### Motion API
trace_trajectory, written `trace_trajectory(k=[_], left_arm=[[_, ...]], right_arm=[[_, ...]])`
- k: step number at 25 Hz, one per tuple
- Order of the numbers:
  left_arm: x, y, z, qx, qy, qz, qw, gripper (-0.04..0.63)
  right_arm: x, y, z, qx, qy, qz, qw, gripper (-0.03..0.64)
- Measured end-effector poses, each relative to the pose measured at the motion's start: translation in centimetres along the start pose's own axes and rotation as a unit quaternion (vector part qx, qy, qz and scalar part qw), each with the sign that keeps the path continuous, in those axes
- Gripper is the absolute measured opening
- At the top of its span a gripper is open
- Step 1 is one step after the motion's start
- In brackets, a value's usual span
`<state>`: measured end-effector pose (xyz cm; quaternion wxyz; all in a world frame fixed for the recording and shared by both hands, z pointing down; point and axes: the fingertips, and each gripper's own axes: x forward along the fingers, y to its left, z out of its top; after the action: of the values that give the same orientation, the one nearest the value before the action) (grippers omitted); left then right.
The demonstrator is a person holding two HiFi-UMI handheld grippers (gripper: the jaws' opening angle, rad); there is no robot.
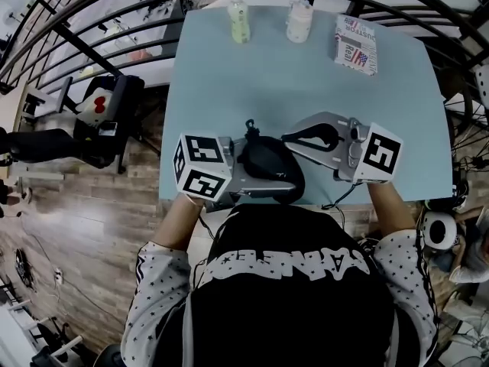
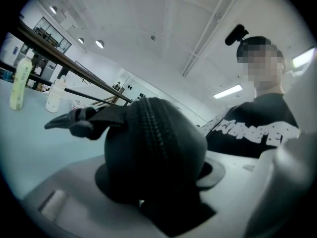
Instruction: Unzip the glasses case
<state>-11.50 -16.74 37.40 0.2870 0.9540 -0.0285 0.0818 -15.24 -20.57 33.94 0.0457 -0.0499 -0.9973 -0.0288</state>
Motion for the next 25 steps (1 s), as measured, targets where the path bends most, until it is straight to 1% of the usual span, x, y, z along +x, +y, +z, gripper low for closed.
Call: trace_trajectory(k=[8,13,25], left_arm=[[1.0,0.7,-0.7,0.004,0.027,-0.010,0.9996,0.000],[3.9,1.4,-0.4,0.004,0.047,-0.029,0.9985,0.000],[6.2,1.1,-0.6,0.010,0.095,-0.107,0.9896,0.000]], right_arm=[[-0.4,-0.6,-0.7,-0.043,0.061,-0.005,0.997,0.006],[-3.1,-1.4,-1.2,-0.043,0.061,-0.020,0.997,0.006],[-5.5,-1.7,-1.2,-0.045,0.074,-0.070,0.994,0.006]])
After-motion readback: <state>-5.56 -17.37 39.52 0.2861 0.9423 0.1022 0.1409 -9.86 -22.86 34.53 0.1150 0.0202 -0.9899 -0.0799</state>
